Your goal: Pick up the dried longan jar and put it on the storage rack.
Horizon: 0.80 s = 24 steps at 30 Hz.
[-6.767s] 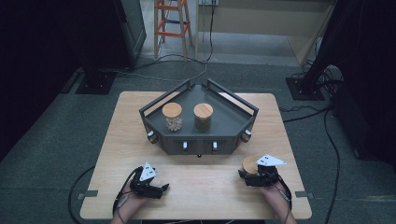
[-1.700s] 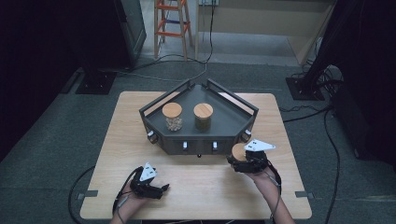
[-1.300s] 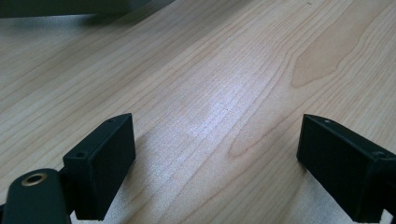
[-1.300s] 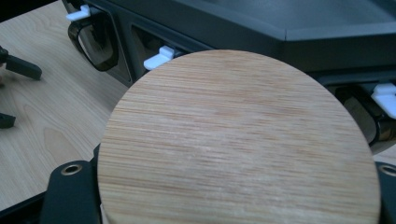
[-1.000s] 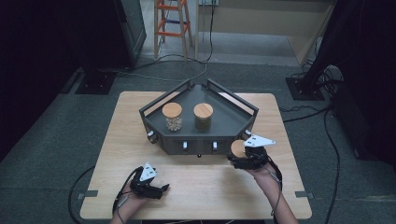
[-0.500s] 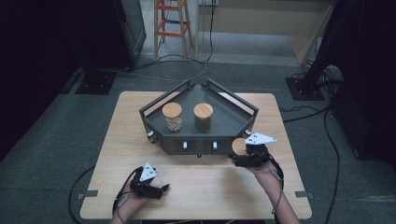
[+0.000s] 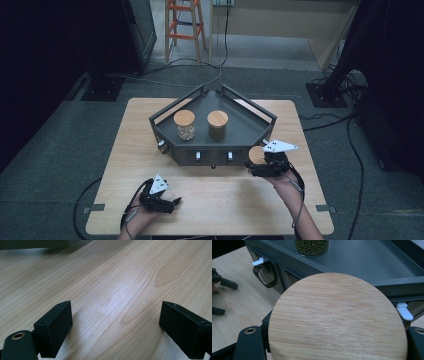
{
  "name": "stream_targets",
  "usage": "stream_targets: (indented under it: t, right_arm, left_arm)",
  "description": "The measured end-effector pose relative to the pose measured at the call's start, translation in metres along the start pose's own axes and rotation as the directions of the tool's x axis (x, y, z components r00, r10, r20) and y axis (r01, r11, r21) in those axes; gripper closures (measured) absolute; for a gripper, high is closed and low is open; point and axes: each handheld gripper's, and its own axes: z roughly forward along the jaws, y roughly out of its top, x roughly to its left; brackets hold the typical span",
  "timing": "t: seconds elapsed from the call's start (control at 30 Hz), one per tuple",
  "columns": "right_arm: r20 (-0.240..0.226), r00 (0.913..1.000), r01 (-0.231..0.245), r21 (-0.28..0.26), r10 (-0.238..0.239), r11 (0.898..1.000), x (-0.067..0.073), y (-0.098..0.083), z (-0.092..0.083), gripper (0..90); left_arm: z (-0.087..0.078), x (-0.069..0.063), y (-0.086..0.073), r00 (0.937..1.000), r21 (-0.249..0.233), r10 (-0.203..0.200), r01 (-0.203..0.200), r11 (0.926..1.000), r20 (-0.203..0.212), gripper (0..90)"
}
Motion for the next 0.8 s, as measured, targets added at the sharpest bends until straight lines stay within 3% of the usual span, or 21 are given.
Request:
stream_targets:
  t: [0.23, 0.4, 0.8]
  right_arm:
    - [0.0, 1.0, 0.007, 0.001, -0.007, 1.0, 0.0, 0.004, -0.001, 25.5]
    - [-0.02, 0.9996, -0.02, 0.0, 0.02, 1.0, -0.006, 0.005, -0.001, 25.5]
    - [-0.012, 0.9999, -0.001, 0.008, 0.001, 1.0, -0.003, 0.015, -0.002, 25.5]
  left_arm:
    - [0.0, 0.0, 0.0, 1.0, 0.001, 0.002, -0.002, 1.0, 0.001, 11.5]
    - [0.0, 0.0, 0.0, 1.0, 0.001, 0.002, -0.002, 1.0, 0.001, 11.5]
    - [0.0, 0.0, 0.0, 1.0, 0.001, 0.002, -0.002, 1.0, 0.001, 11.5]
